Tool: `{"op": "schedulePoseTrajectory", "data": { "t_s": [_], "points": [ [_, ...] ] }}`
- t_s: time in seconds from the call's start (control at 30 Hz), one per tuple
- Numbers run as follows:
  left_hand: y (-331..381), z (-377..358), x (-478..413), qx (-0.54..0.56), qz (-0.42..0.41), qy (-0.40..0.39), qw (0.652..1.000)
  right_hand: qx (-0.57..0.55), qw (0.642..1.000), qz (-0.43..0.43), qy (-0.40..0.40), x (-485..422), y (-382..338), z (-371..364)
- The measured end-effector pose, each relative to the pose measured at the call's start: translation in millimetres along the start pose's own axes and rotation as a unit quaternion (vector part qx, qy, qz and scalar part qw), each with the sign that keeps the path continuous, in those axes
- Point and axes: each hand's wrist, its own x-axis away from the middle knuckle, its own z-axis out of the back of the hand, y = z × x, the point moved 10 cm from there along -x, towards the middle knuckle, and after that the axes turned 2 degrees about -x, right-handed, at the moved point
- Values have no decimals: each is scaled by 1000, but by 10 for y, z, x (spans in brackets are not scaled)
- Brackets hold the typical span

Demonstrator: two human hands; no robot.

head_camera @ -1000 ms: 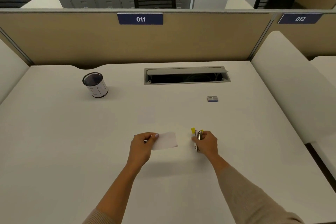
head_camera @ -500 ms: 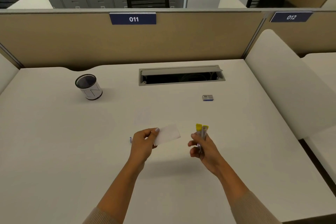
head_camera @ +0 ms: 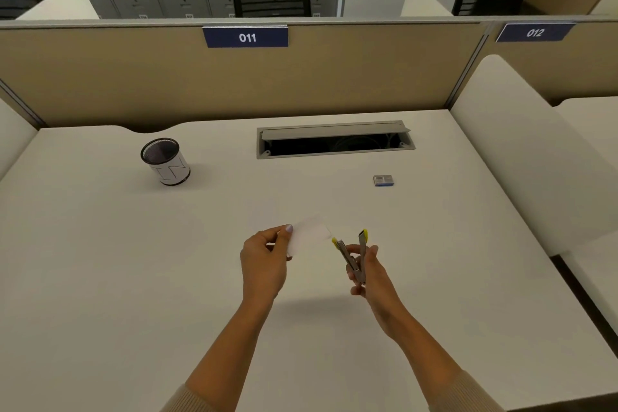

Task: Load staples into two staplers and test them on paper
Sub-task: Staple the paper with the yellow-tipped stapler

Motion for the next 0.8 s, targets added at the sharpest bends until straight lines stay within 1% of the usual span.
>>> {"op": "schedulePoseTrajectory", "data": {
  "t_s": [0.1, 0.17, 0.23, 0.33, 0.4, 0.43, 0.53, 0.6, 0.7, 0.8],
  "points": [
    [62, -14, 50, -22, -20, 5, 1000, 21, 1000, -5, 12, 42, -28, -65],
    [98, -16, 78, -29, -30, 11, 999, 6, 1000, -14, 1, 73, -11, -133],
    [132, 7, 91, -26, -36, 23, 999, -73, 996, -36, -33, 110, 32, -234],
    [209, 76, 85, 2, -46, 45, 998, -212, 970, -54, -106, 166, 21, -362],
    [229, 110, 77, 27, -36, 51, 998, -266, 951, -57, -147, 206, -26, -404],
    [224, 117, 70, 43, -26, 50, 997, -276, 946, -55, -162, 225, -57, -420],
    [211, 115, 66, 62, -13, 41, 997, -264, 946, -38, -181, 271, -151, -451],
    [224, 142, 90, 55, -23, 46, 997, -242, 951, -28, -191, 300, -193, -480],
    [326, 201, 150, 17, -78, 58, 995, -200, 961, -19, -188, 319, -193, -491],
    [445, 202, 206, -43, -156, 43, 986, -175, 969, -20, -174, 304, -156, -481]
  ]
}}
